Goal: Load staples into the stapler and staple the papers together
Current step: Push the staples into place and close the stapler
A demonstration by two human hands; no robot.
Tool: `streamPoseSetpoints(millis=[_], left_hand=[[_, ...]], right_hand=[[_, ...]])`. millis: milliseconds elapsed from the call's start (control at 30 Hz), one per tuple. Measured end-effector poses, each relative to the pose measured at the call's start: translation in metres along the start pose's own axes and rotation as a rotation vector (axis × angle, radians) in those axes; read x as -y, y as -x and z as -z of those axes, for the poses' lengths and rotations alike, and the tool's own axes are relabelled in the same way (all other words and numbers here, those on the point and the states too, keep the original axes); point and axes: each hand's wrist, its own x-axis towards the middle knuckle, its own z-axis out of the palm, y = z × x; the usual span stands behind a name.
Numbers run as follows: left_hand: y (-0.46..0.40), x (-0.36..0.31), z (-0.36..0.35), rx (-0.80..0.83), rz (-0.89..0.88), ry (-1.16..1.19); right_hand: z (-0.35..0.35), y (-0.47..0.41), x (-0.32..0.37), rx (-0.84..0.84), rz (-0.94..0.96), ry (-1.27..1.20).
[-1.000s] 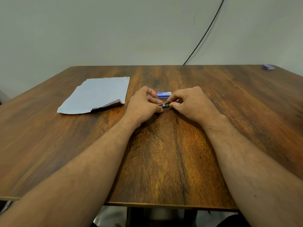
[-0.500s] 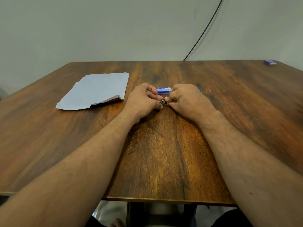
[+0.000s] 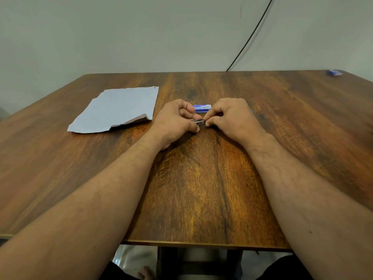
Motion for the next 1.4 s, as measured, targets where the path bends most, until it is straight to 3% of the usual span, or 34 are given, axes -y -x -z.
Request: streamPoseSetpoints(millis=[633,1167,1400], left_hand=[[-0.011,0.011,0.006,0.029,0.01,0.162],[-0.006,0.007,0.001,-0.195,-0.04,0.152],[-0.008,0.011,-0.002,-0.218,-0.072,0.106]], right_hand=[[-0.004,0.003,0.002,-0.072,-0.049,-0.077],[0.005,0.004,-0.007,-0.047,-0.074,0.404],[0.004,0.005,-0.005,-0.01,-0.102,0.385]])
